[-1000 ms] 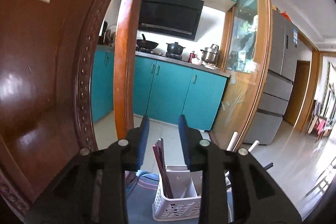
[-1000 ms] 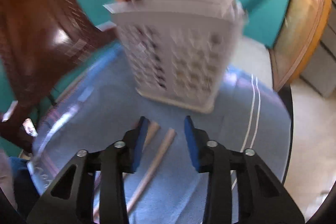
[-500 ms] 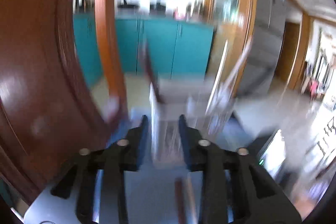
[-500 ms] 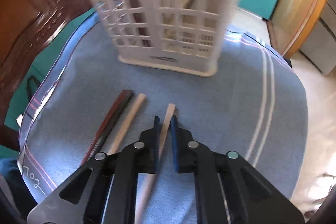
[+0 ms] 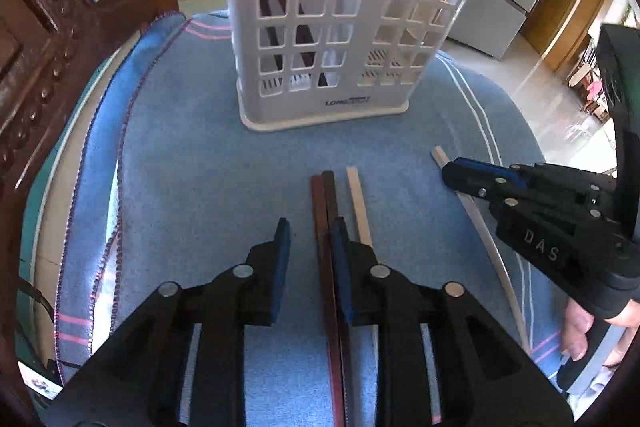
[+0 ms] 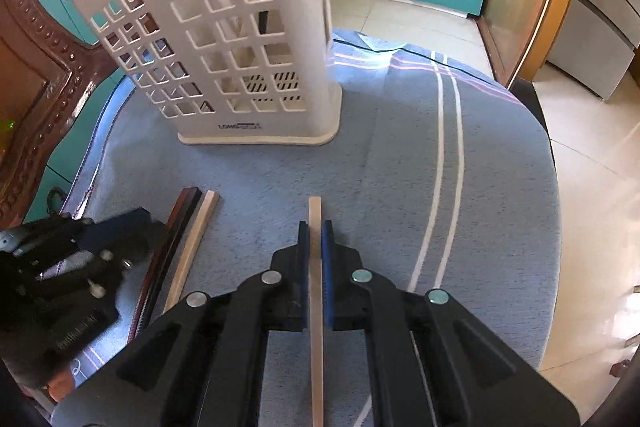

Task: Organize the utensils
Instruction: 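Grasp a reddish-brown chopstick with the left tool while the right tool grasps a light wooden one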

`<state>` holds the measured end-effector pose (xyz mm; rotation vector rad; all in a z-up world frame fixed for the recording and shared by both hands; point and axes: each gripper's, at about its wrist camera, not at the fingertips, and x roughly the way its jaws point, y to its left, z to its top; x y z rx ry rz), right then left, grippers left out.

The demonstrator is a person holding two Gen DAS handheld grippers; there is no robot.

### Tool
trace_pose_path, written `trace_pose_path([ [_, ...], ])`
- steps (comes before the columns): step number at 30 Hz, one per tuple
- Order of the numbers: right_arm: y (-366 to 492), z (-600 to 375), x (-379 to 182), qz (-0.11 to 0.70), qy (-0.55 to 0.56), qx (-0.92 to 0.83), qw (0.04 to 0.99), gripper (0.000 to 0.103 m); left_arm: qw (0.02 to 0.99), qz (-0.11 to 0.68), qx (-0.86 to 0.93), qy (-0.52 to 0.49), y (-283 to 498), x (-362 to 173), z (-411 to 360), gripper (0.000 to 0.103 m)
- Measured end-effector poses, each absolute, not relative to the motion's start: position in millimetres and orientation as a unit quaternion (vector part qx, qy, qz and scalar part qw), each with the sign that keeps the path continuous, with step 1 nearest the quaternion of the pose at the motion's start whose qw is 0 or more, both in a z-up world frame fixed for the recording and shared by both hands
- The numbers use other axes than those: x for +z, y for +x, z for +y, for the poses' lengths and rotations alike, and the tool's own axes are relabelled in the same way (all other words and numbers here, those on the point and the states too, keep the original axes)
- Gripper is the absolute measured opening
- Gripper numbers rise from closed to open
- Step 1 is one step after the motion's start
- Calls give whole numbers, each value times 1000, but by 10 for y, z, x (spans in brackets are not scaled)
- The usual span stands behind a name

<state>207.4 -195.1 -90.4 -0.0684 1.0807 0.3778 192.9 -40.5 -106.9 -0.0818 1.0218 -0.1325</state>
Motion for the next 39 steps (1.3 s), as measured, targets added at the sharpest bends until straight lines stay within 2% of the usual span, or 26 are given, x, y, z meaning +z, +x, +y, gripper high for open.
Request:
trace_pose_path([
  [4, 2056, -1947, -902, 514, -32, 175, 839, 7, 872, 484, -66, -39, 1906, -1089, -451, 24],
  [7, 2066, -1956, -916, 516, -31, 173, 838, 7, 878, 475, -60, -2, 1900, -1095, -577, 23],
  [9, 2068, -1938, -926, 515, -33, 172, 839, 7, 881, 471, -54, 4, 1897, -1084, -606, 15],
  [11, 2071, -1936, -924, 515, -33, 171, 839, 7, 881, 469, -56, -10, 1893, -1077, -569, 13],
  [17, 2069, -1960, -926, 515, -31, 171, 839, 7, 897, 432, -74, -61, 1786, -834, -318, 13],
  [23, 2081, -1943, -933, 515, -33, 168, 840, 7, 889, 447, -52, -80, 1789, -862, -105, 14],
  [32, 2055, -1870, -942, 513, -51, 165, 841, 7, 876, 479, -18, -53, 1844, -1094, -89, 14],
  [39, 1966, -1786, -943, 510, -76, 162, 842, 7, 881, 473, -2, -20, 1835, -1090, -186, 14],
])
